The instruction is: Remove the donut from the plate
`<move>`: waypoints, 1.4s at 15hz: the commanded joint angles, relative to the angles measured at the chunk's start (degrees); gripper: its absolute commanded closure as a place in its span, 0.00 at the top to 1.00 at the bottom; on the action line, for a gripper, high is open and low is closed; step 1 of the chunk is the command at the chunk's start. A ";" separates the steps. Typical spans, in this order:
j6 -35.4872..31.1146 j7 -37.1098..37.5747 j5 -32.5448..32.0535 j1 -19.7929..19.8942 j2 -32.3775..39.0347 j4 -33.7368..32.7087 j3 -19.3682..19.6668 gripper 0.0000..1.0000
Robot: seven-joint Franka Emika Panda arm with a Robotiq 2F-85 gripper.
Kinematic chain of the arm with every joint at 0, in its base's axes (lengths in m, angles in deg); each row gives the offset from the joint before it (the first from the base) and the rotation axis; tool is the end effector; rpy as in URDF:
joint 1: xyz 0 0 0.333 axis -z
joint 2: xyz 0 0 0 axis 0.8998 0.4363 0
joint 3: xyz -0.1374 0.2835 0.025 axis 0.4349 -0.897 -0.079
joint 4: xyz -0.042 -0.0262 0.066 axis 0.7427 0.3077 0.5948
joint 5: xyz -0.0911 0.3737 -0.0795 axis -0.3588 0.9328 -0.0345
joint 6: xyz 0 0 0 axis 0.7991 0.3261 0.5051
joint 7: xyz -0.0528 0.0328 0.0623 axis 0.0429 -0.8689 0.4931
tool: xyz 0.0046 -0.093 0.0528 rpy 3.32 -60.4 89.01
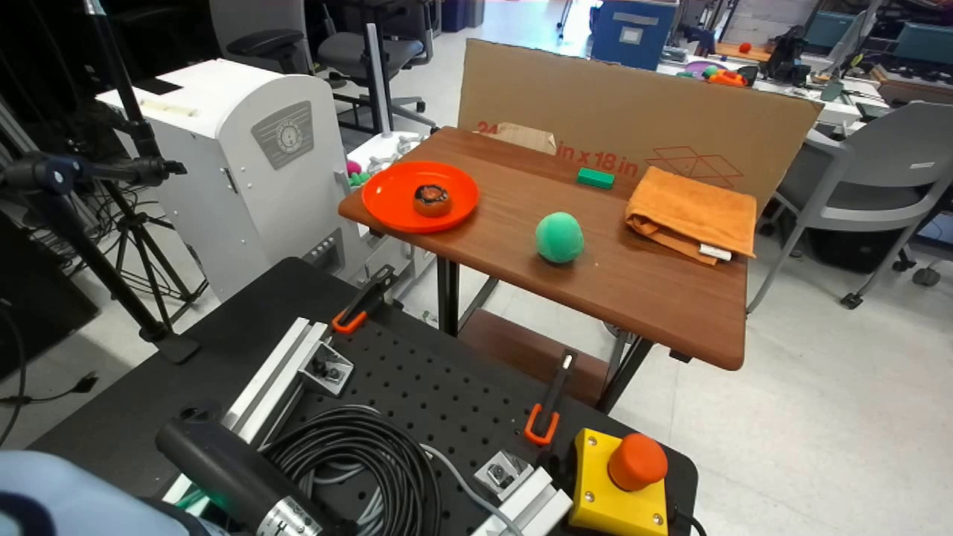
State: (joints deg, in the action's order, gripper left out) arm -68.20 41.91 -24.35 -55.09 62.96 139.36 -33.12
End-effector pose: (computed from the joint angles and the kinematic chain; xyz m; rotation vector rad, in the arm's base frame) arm 0.4029 -0.1199 0.4963 2.8434 -0.3001 -0.2261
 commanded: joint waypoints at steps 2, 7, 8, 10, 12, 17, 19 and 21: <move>-2.06 4.41 0.11 -4.87 11.20 -5.71 -4.25 1.00; -10.81 11.94 -4.24 -11.34 19.56 -5.62 -10.52 1.00; -12.04 13.04 -4.35 -12.54 21.40 -5.88 -11.33 1.00; -14.69 14.58 -3.95 -14.67 24.56 -6.44 -12.38 1.00; -17.83 14.50 -2.18 -16.42 27.16 -6.80 -12.81 1.00; -27.82 12.90 0.55 -18.71 32.02 -6.22 -12.72 1.00; -31.08 12.26 2.88 -18.97 34.36 -6.40 -12.63 1.00; -34.42 12.06 4.19 -19.44 36.32 -5.97 -12.67 1.00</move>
State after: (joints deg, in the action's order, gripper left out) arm -98.27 55.59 -22.65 -73.74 96.23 133.99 -46.11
